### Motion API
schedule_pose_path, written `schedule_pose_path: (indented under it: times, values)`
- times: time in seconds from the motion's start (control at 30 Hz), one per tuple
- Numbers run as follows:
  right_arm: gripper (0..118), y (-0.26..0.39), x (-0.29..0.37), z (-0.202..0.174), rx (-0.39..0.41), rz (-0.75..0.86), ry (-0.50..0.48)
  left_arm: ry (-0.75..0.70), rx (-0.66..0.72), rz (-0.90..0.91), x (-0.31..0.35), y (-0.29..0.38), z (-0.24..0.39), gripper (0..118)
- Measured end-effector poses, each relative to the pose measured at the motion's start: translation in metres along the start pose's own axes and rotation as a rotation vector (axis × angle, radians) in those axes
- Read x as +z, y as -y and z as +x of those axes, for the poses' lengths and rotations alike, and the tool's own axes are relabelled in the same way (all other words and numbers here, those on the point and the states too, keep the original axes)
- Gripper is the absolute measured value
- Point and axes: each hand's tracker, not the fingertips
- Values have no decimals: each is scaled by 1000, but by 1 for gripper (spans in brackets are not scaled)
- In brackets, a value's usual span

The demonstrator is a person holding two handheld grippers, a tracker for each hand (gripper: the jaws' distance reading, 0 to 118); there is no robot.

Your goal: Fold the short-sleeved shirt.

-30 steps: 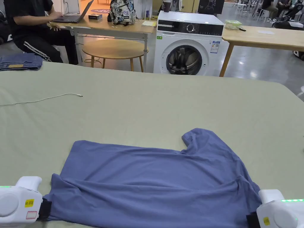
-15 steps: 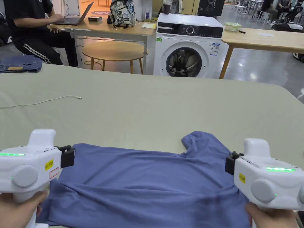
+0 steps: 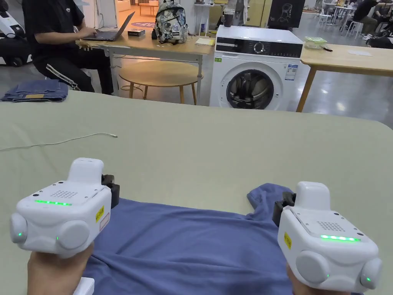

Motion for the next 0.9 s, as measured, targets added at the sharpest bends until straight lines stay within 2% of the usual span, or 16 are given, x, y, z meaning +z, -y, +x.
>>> schedule_pose_path:
  times: [0.47, 0.53, 0.57, 0.6, 0.63, 0.83, 0.9]
  values:
    - [0, 8, -42, 12, 23, -130, 18, 117, 182, -579, -184, -19, -77, 0]
    - [0, 11, -44, 16, 25, -150, 26, 110, 190, -628, -186, -18, -72, 18]
    - [0, 13, -47, 18, 26, -162, 33, 107, 194, -628, -194, -17, -74, 31]
    - [0, 23, -57, 23, 25, -174, 37, 99, 203, -649, -202, -17, -76, 53]
    - [0, 29, -64, 26, 25, -186, 40, 88, 211, -668, -201, -16, -72, 63]
    - [0, 34, -68, 31, 32, -240, 60, 17, 160, -799, -223, -1, -60, 63]
    - [0, 31, -66, 30, 35, -256, 62, -18, 118, -820, -228, 5, -55, 55]
